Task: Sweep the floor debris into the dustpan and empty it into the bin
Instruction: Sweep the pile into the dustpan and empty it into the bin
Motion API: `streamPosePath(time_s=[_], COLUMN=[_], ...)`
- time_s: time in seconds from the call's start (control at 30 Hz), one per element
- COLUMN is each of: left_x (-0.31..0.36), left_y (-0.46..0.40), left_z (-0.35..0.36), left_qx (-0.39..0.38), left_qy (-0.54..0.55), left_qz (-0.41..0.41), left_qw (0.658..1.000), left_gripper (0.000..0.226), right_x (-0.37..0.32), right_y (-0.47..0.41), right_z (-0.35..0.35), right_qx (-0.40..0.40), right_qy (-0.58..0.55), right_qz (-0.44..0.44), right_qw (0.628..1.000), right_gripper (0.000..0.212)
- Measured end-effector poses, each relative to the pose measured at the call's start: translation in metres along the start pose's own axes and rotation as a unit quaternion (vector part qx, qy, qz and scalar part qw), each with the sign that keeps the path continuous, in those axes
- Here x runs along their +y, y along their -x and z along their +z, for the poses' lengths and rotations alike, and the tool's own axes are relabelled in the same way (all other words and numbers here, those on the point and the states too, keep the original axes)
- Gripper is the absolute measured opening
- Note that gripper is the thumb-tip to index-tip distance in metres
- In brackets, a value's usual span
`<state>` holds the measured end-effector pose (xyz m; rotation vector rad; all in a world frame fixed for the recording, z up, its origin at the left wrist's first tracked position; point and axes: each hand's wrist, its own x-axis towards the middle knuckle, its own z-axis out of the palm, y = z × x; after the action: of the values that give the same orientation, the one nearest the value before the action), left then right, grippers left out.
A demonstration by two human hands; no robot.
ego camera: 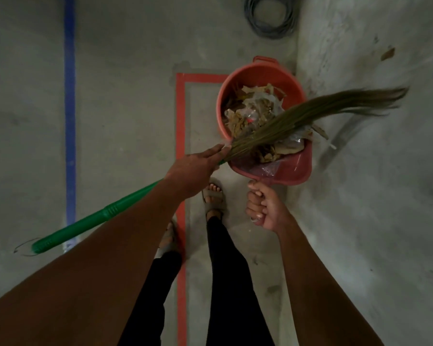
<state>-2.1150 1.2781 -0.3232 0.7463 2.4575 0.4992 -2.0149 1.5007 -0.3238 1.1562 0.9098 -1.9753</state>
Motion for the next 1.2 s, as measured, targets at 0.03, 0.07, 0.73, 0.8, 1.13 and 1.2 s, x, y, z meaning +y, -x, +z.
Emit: streamPosePath(time_s=[0.03, 0.07, 0.73, 0.8, 1.13, 1.2], left_x=[0.0, 0.0, -0.012, -0.012, -0.007, -0.01], left_y=[-0.01, -0.024, -0.113, -0.111, -0.098, -0.096], left_z=[0.001, 0.003, 0.019, 0.018, 0.011, 0.014], left_qx=[-0.004, -0.007, 0.046, 0.059, 0.073, 0.068], left_qy=[0.003, 0.003, 0.005, 0.018, 0.052, 0.06], left_qz=[-0.005, -0.008, -0.116, -0.137, -0.19, -0.194], left_qw=[1.0, 1.0, 0.992, 0.989, 0.978, 0.977], left_gripper=[0.067, 0.066, 0.064, 0.065, 0.059, 0.057], right_x=[-0.01, -0.021, -0.166, -0.172, -0.174, -0.174], right_y=[-0.006, -0.014, -0.108, -0.102, -0.083, -0.085], right_z=[-0.004, -0.01, -0.041, -0.036, -0.039, -0.04], right_qx=[0.0, 0.002, 0.049, 0.083, 0.257, 0.272], right_qy=[-0.003, -0.008, -0.05, -0.006, 0.268, 0.25], right_qz=[0.006, 0.013, 0.22, 0.22, 0.103, 0.076], right_qw=[1.0, 1.0, 0.973, 0.972, 0.923, 0.926], right_gripper=[0.036, 0.038, 0.04, 0.042, 0.035, 0.033])
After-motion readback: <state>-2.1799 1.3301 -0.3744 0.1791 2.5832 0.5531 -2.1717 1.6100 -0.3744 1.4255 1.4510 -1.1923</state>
